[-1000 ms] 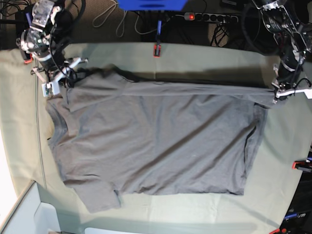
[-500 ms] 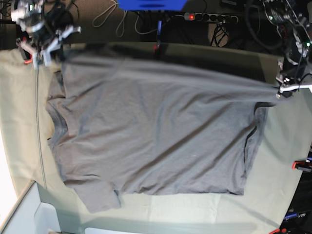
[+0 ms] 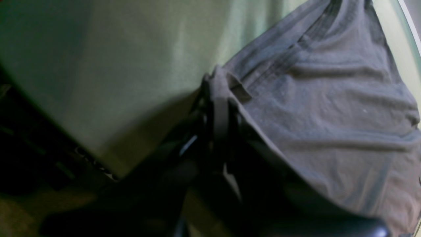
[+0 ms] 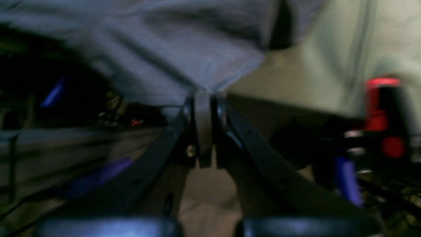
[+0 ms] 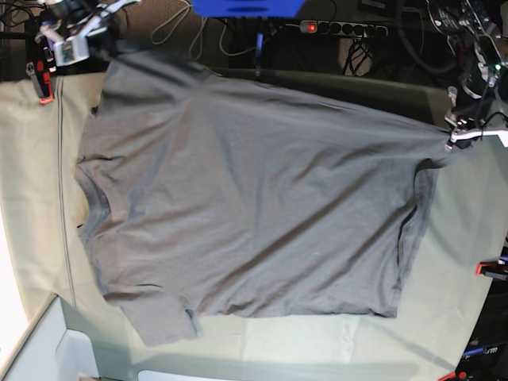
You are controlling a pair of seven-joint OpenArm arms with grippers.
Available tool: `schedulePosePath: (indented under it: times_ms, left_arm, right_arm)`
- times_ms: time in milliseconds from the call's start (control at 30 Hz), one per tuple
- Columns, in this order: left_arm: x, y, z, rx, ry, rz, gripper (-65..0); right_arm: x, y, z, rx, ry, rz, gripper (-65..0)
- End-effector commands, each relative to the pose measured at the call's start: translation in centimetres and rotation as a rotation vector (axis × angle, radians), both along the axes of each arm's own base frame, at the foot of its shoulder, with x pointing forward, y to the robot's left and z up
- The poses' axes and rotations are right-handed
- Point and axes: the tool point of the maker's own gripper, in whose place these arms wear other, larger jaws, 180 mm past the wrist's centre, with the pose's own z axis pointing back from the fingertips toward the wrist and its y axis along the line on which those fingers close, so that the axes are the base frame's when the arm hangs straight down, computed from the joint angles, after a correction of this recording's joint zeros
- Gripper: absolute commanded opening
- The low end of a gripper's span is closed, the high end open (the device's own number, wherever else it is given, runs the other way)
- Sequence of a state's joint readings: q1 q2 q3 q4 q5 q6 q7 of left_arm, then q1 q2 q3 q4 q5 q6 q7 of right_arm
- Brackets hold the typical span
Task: Layout the t-shirt on the table in an organized manner, then fold the t-shirt properly
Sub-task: 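Lift the shirt side edge with both grippers and fold it over the body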
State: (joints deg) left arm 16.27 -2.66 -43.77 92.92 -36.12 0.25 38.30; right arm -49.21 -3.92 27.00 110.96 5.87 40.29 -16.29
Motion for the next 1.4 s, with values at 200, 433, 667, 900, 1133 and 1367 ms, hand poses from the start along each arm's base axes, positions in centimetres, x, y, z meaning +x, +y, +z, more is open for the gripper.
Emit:
schedulePosePath:
  times_ms: [200,433,667,900,1133,1367]
  left_arm:
    - [0.2,1.0,0.4,0.03,-0.013,0.01,-64.9]
    - [0.6,1.1,1.0,0.044,-0.026,0.005,-64.9]
    - [3.1,1.8,2.7,0.059,-0.081,-0.002,-64.9]
    - [6.8,0.6,4.6,0.049,-0.159,-0.035,-64.9]
    - [11.2,-2.1,4.3,0.03,-0.165,-0.149,-64.9]
    - [14.6,-1.8,4.6,-0.012,-0.187,-0.137,-64.9]
  right_arm:
    - [0.1,1.3,1.2,0.045,-0.065,0.012,-65.0]
    - [2.3,0.7,4.0,0.116,-0.24,-0.071,-65.0]
    - [6.3,-1.1,6.3,0.113,-0.397,-0.116,-65.0]
    - [10.2,-1.7,8.0,0.105,-0.512,-0.12,-65.0]
    - [14.5,-2.4,8.6,0.067,-0.517,-0.101,-65.0]
    - [18.3,-5.6,9.3,0.003,-0.507,-0.145,-65.0]
